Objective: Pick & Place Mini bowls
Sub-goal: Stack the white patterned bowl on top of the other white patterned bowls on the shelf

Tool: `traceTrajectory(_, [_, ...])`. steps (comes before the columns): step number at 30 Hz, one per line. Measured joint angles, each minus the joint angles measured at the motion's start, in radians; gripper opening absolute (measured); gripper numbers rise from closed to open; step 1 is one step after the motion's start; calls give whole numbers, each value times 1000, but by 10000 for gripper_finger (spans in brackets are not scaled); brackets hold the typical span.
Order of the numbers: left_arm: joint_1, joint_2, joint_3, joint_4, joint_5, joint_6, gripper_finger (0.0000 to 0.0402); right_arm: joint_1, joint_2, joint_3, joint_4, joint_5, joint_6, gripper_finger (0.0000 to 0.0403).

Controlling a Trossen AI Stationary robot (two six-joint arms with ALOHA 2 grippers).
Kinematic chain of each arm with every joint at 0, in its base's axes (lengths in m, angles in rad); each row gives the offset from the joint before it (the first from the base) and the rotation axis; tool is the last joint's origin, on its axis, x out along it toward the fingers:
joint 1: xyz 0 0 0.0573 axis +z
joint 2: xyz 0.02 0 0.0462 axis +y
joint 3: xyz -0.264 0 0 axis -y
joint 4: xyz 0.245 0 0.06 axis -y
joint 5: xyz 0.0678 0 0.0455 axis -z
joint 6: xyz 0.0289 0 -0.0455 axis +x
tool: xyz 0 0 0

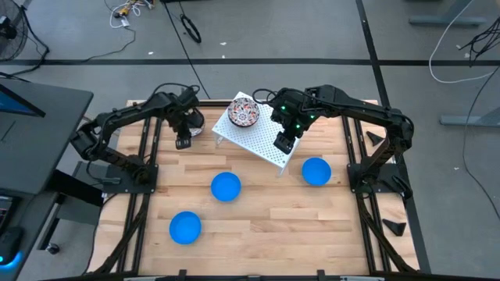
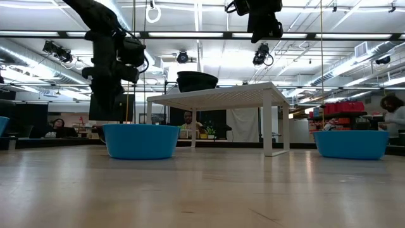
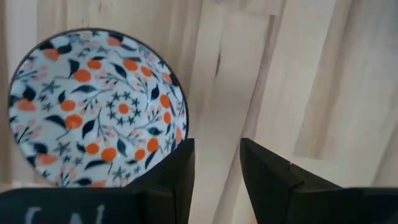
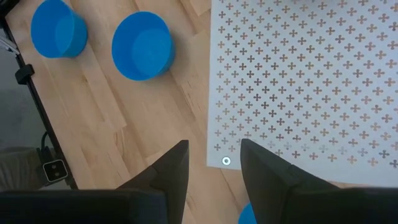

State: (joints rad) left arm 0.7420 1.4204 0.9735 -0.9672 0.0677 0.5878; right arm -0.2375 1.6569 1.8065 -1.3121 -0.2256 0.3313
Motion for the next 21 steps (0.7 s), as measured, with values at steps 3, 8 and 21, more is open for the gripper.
traceTrajectory(3, [-7, 0, -41, 52, 0, -5, 127, 0, 0, 0, 0, 0, 0, 146])
traceTrajectory(8, [-6, 0, -90, 172, -33, -12, 120, 0, 0, 0, 2, 0, 0, 146])
traceTrajectory(21, [1, 120, -147, 263, -114, 0, 119, 15, 0, 0, 7, 0, 28, 146])
